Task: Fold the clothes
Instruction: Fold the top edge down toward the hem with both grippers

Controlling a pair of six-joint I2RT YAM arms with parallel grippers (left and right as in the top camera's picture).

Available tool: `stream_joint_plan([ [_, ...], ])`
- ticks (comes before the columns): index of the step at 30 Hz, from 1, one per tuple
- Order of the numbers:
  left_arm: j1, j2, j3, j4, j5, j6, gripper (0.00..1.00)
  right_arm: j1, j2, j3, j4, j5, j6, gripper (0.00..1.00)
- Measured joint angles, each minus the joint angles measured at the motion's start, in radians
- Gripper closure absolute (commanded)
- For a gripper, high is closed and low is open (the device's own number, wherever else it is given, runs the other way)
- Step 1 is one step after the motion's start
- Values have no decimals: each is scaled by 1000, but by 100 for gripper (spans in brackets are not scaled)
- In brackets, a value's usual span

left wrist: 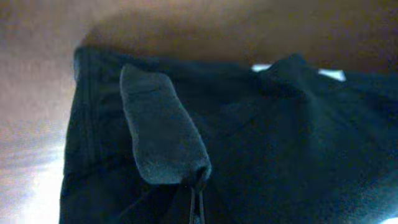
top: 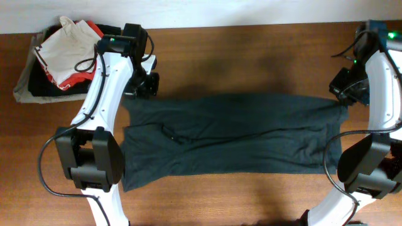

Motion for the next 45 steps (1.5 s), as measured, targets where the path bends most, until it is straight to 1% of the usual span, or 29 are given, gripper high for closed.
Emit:
stream_joint_plan([
  [8, 0, 0, -131, -8, -17, -1, 100, 0, -2, -168, 51, 19, -2, 96],
  [16, 0, 0, -303, -5, -19, -8, 100, 0, -2, -178, 103, 50, -7, 96],
  [22, 0, 0, -356, -14, -19, -12, 100, 0, -2, -178, 109, 57, -24, 96],
  [29, 0, 0, -358, -28, -20, -12, 100, 0, -2, -178, 29, 65, -84, 96],
  [32, 0, 0, -360, -30, -20, -12, 100, 0, -2, -179, 22, 68, -92, 96],
  [38, 0, 0, -420, -10, -24, -12, 100, 0, -3, -271, 31, 71, -97, 95],
  [39, 0, 0, -428, -6, -24, -12, 100, 0, -3, -289, 44, 71, -97, 92],
  [42, 0, 0, -458, 2, -24, -13, 100, 0, -3, -325, 87, 72, -108, 79],
  [43, 0, 0, -469, 2, -24, -13, 99, 0, -3, -325, 95, 73, -107, 65],
  [44, 0, 0, -480, 3, -24, -13, 99, 0, -3, -325, 105, 75, -109, 43],
  [45, 0, 0, -491, 3, -24, -13, 95, 0, -3, -325, 109, 76, -112, 22],
])
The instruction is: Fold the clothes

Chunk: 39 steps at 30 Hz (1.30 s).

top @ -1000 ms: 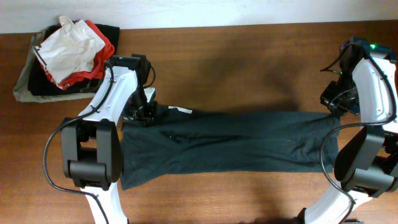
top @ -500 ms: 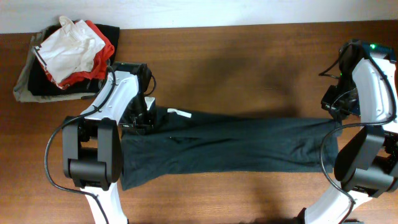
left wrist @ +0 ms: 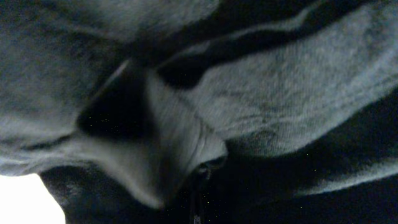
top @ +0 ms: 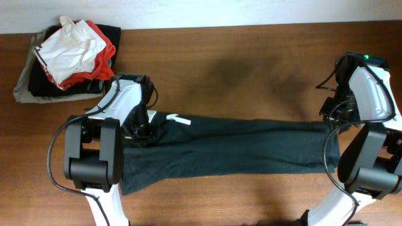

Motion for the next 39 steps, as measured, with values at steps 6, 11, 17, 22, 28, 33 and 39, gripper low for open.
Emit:
stream_joint_plan([
  [6, 0, 0, -25, -10, -1, -10, 1, 0, 0, 0, 1, 3, 1, 1],
  [11, 0, 0, -25, -15, 0, -14, 1, 0, 0, 0, 1, 3, 2, 1],
  [17, 0, -2, 6, -22, 0, -14, 1, 0, 0, 0, 11, -25, 1, 1],
  [22, 0, -102, 90, 5, 0, -14, 5, 0, 0, 0, 29, -84, 0, 32],
  [28, -6, -233, 108, 29, 65, 3, 90, 20, 0, -1, 39, -256, -86, 91],
  [33, -55, -230, -79, 191, 107, 24, 99, 123, -2, -72, 89, -292, -108, 96],
  [39, -66, -230, -231, 275, 138, 24, 99, 186, -2, -167, 180, -306, -108, 96],
])
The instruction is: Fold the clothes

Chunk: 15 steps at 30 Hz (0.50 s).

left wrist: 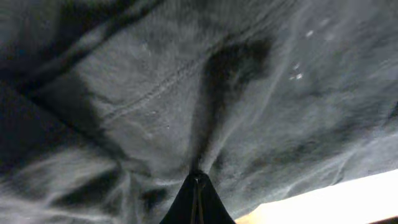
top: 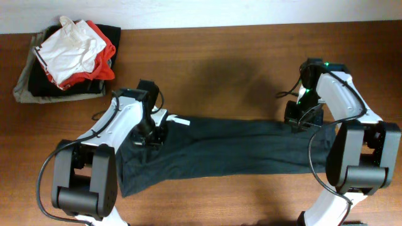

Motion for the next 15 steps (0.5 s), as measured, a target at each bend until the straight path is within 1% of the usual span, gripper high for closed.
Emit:
stream_joint_plan([
  [7, 23, 0, -89, 83, 3, -12, 99, 0, 0, -163, 151, -2, 8, 96],
  [10, 82, 0, -125, 90, 6, -17, 99, -1, 0, -213, 188, -9, 22, 96],
  [15, 196, 0, -149, 88, 32, -20, 99, -29, -9, -225, 208, -49, 35, 96],
])
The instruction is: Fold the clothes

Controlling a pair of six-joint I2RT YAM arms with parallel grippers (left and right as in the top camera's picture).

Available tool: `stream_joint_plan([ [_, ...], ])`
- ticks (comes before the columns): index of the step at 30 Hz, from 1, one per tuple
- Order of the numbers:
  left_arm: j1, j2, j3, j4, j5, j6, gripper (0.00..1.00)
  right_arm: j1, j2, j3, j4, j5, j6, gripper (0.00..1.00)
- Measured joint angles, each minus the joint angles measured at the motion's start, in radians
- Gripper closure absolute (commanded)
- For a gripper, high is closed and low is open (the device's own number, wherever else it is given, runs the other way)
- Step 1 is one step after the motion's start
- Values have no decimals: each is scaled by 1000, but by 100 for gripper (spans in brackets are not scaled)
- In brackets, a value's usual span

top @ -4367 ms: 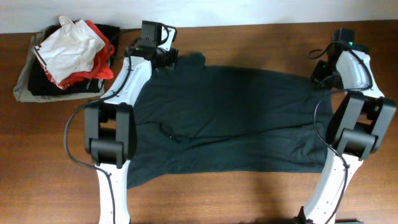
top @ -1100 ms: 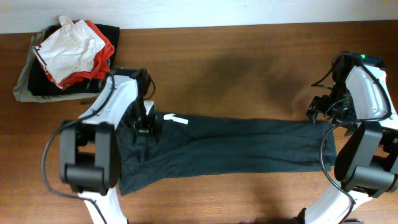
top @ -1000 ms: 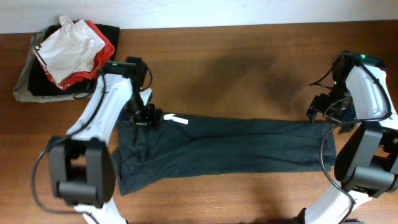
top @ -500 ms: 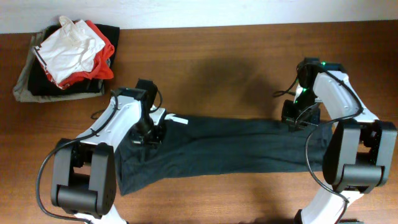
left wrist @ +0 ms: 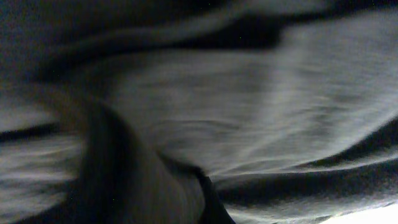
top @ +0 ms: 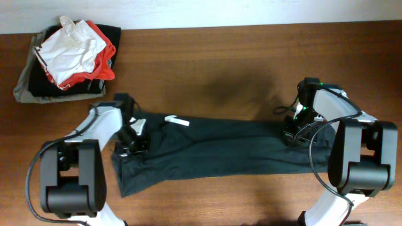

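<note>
A dark garment (top: 220,150) lies as a long, narrow folded strip across the table, with a white tag (top: 178,120) showing near its far left edge. My left gripper (top: 132,141) is down on the garment's left end. In the left wrist view blurred dark cloth (left wrist: 249,106) fills the frame, and the left gripper (left wrist: 205,202) shows as a closed dark point with a fold of cloth against it. My right gripper (top: 295,132) rests on the garment's right end, its jaws hidden under the wrist.
A pile of other clothes (top: 63,56), white, red and black, sits at the far left corner. Brown wooden table (top: 213,63) stretches behind the garment, and a narrower strip runs along the front edge (top: 251,201).
My left gripper has shifted left and toward the front on the garment's left end, and that end now lies slightly farther left. The right gripper has moved a little toward the front.
At first the garment lay spread wide, with both grippers at its far corners. Then its far half lay folded forward into a narrow strip, tag exposed. Later both grippers were on the strip's ends, and now they sit slightly nearer the front.
</note>
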Motion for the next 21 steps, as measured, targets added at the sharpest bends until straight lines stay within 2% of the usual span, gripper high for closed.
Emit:
stream_joint_plan([
  [6, 108, 0, -2, 3, 41, -32, 99, -93, 0, 0, 9, -19, 0, 96],
  [15, 154, 0, -3, 35, 73, -101, 99, -170, 0, 6, 17, -24, 0, 96],
  [21, 193, -24, 18, 43, 42, -126, 99, -181, 0, 135, -97, 79, 38, 96],
])
